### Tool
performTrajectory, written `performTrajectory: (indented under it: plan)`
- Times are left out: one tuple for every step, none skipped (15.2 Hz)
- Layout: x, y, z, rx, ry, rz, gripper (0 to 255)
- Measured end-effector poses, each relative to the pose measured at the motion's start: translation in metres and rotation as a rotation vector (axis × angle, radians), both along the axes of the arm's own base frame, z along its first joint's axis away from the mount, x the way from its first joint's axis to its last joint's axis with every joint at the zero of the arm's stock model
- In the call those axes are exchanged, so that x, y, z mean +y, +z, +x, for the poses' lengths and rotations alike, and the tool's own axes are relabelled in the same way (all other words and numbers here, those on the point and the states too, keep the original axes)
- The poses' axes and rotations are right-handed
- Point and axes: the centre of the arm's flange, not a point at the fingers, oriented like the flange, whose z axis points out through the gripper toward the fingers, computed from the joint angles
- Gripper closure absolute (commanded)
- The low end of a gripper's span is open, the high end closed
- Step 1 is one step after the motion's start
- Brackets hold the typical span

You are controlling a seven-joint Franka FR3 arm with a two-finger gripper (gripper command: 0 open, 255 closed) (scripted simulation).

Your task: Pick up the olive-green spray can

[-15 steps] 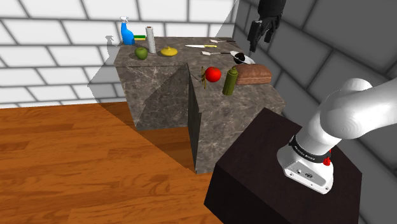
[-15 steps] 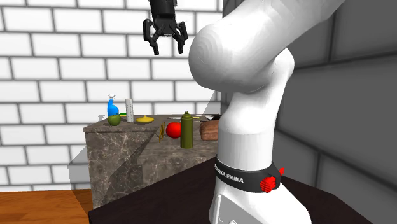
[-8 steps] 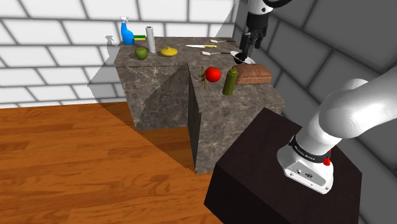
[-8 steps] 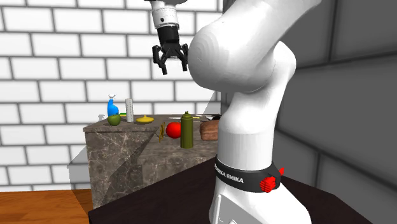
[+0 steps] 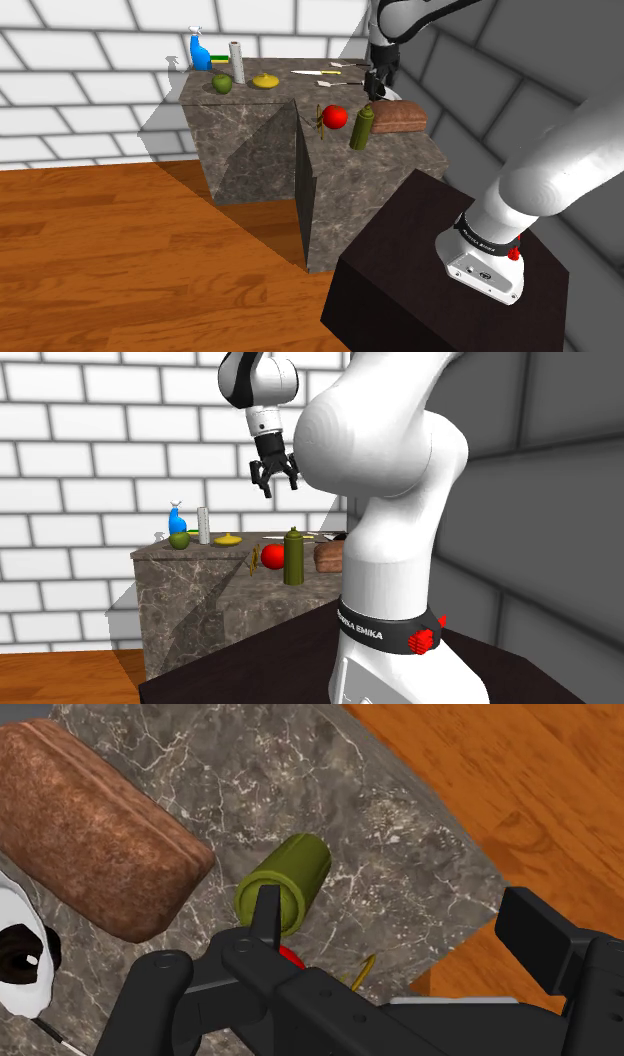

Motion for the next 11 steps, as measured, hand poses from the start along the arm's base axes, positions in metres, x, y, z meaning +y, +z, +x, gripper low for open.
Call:
performTrajectory:
  plan:
    - [-0.007, -0.006, 0.008, 0.005, 0.006, -0.005, 0]
    - [-0.014, -0.015, 0.012, 0.011, 0.011, -0.010, 0]
    - [-0.023, -0.023, 0.017, 0.017, 0.016, -0.016, 0]
    - [-0.027, -0.032, 0.026, 0.022, 0.022, -0.021, 0]
    - [-0.034, -0.039, 0.034, 0.027, 0.027, -0.026, 0]
    - [-0.039, -0.045, 0.043, 0.033, 0.033, -0.032, 0]
    - [-0.045, -0.054, 0.049, 0.039, 0.038, -0.037, 0]
    - [-0.052, -0.064, 0.060, 0.044, 0.044, -0.042, 0]
    - [-0.061, -0.073, 0.066, 0.050, 0.049, -0.047, 0]
    - [-0.068, -0.081, 0.073, 0.055, 0.055, -0.053, 0]
    - [-0.074, -0.090, 0.080, 0.061, 0.060, -0.058, 0]
